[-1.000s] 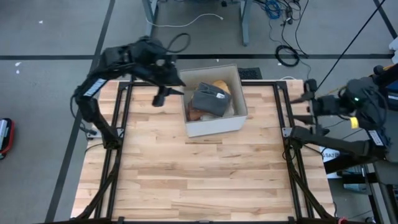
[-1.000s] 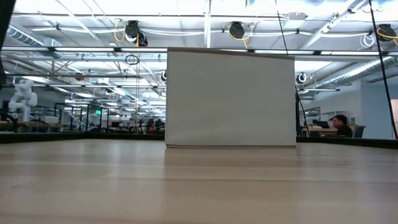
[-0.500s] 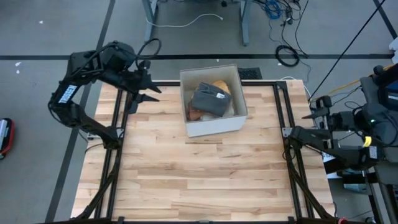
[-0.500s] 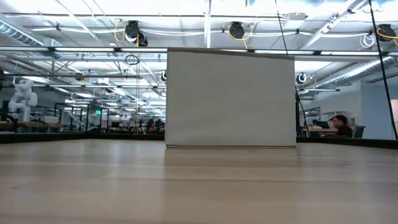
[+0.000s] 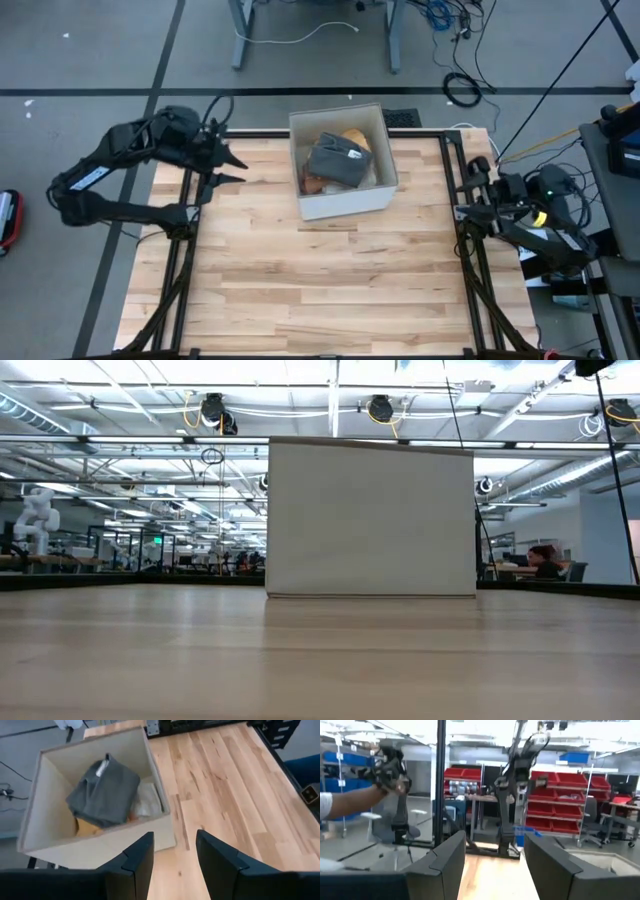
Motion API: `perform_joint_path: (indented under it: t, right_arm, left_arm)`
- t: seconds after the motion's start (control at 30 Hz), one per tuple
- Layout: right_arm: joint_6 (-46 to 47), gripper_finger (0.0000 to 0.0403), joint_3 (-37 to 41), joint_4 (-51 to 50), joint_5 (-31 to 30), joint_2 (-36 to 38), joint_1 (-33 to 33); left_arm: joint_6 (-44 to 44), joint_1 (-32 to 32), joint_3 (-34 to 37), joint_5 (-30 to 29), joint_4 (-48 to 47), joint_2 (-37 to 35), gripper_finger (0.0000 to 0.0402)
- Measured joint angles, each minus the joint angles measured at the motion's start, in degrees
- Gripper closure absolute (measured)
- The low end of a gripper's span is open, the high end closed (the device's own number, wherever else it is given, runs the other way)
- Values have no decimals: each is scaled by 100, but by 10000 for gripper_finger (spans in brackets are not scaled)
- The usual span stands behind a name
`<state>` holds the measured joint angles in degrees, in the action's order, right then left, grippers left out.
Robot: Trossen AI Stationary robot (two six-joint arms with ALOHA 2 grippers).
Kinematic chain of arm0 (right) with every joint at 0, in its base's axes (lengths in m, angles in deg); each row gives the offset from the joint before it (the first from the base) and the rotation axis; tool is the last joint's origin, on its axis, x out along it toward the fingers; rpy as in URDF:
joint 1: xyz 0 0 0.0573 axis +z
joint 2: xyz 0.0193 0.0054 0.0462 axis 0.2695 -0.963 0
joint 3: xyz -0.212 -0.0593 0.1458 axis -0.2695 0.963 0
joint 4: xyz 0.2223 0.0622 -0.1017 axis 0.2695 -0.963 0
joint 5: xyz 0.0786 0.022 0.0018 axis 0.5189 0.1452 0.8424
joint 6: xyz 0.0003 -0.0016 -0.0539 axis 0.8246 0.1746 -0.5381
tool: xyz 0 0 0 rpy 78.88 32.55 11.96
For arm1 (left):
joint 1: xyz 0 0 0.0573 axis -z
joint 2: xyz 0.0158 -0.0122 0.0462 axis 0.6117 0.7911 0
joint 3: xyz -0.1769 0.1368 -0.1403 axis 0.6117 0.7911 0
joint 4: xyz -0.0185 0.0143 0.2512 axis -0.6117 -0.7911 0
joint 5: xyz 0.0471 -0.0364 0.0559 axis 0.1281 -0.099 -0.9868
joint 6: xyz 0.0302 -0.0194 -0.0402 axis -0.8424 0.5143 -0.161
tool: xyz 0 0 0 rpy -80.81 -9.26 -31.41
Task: Fold towel
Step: Return to Home Position
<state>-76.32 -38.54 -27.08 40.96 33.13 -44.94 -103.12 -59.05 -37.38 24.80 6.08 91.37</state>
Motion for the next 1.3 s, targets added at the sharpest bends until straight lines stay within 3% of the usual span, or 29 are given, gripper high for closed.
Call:
perform_joint_path:
  t: [0.17, 0.4, 0.6, 0.77, 1.07, 1.3]
  right_arm:
    - [240, 216, 256, 798, -22, -11, 3]
    - [306, 216, 764, 926, 70, -9, 7]
    - [935, 216, 1957, 2868, -26, -9, 7]
    - [978, 216, 2601, 3661, -163, -9, 14]
    - [922, 216, 3382, 3771, -187, -11, 18]
    - [602, 216, 3375, 3387, -187, -13, 18]
  left_arm:
    - [227, 0, 1456, 2, 840, -937, 249]
    - [690, 0, 3654, 259, 2391, -2257, 249]
    - [1281, 0, 5196, 259, 3813, -3113, 249]
    - [1723, 0, 6024, 367, 4841, -3447, 249]
    - [2219, 4, 7427, 632, 6305, -3648, 248]
    - [2555, 4, 8357, 608, 7663, -3648, 248]
